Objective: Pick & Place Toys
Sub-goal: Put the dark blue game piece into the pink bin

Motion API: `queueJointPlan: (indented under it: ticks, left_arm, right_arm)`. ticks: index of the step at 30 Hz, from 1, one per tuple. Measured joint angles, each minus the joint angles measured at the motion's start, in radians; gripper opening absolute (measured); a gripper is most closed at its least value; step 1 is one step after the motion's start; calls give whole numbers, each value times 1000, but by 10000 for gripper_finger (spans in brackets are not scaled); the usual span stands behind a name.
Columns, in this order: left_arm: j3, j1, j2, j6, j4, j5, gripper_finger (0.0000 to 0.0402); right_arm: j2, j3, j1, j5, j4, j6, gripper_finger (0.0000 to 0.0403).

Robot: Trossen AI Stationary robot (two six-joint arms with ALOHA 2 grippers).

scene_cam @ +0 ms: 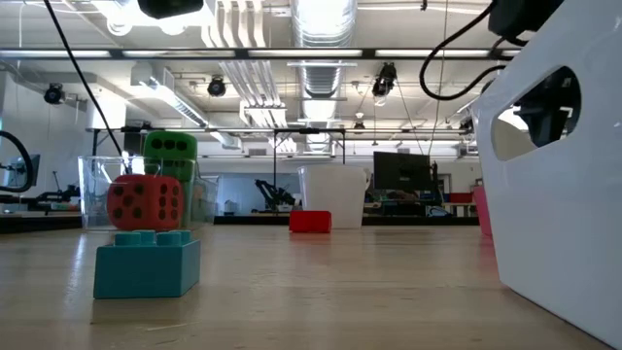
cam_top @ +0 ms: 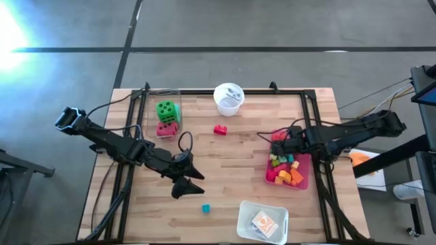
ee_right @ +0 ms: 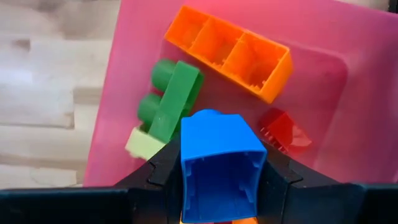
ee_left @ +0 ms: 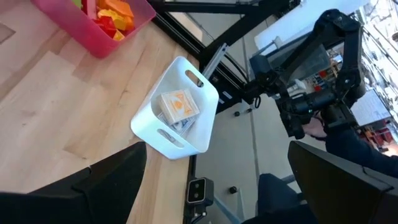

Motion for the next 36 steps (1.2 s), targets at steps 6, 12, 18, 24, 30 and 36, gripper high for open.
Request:
queueJointPlan:
  ticks: [6, 12, 18, 24, 30, 36]
  left_arm:
    - [0, 0, 0, 0, 3, -5, 395]
    - [0, 0, 0, 0, 3, -7, 394]
    - [0, 0, 0, -4, 3, -7, 394]
    - [0, 0, 0, -5, 3, -29, 394]
    - [0, 0, 0, -5, 3, -30, 394]
    - [0, 0, 0, -5, 3, -30, 394]
  right_arm:
    - [0, -35, -43, 0, 57, 12, 127]
    - [0, -97, -80, -9, 111, 25, 127]
    - [0, -126, -82, -19, 133, 39, 127]
    - [2, -149, -82, -31, 153, 46, 127]
    - [2, -179, -82, -38, 193, 72, 127]
    - [2, -195, -88, -52, 220, 68, 127]
